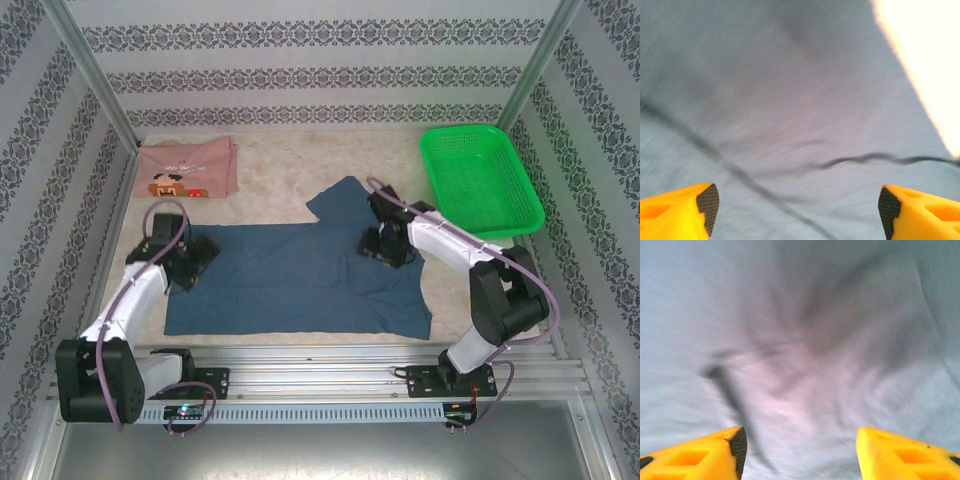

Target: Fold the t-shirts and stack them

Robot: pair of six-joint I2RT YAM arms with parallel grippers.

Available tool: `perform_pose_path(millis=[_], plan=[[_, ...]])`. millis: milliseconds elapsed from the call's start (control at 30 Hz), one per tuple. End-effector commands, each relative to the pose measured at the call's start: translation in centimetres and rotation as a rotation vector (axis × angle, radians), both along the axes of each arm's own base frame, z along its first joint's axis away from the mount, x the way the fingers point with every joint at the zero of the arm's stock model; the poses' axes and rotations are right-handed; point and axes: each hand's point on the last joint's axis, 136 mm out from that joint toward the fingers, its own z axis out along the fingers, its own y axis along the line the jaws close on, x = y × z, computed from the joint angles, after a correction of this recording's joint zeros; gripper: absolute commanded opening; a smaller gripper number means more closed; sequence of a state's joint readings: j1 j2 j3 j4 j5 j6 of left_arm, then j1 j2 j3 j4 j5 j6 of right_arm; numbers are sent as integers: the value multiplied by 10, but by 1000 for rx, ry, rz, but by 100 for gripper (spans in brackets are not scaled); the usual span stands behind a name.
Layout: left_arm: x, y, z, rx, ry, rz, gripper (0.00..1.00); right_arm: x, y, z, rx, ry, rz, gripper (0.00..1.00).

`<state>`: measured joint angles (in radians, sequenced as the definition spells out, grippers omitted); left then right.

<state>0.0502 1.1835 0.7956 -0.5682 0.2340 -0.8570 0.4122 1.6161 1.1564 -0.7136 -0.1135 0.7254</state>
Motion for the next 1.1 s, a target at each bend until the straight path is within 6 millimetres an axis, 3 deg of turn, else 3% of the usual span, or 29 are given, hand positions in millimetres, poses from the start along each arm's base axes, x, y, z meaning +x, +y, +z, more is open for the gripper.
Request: perform_pose_path(millis=[0,133,233,467,767,1067], plan=[[31,8,22,89,-28,-126,88,47,-4,43,-6,-123,167,64],[66,12,6,75,49,-286,87,119,-13,33,-86,-138,286,63],[83,28,-1,80,46,-284,85,169,-14,22,-118,-176,303,60],[97,50,-11,60,37,-250,85,233,2,-22,-153,-214,350,60],[83,65,-16,62,66,-219,85,271,8,-36,-168,-269,319,60],[72,78,-26,44,95,-188,85,273,26,-67,-71,-222,309,58]])
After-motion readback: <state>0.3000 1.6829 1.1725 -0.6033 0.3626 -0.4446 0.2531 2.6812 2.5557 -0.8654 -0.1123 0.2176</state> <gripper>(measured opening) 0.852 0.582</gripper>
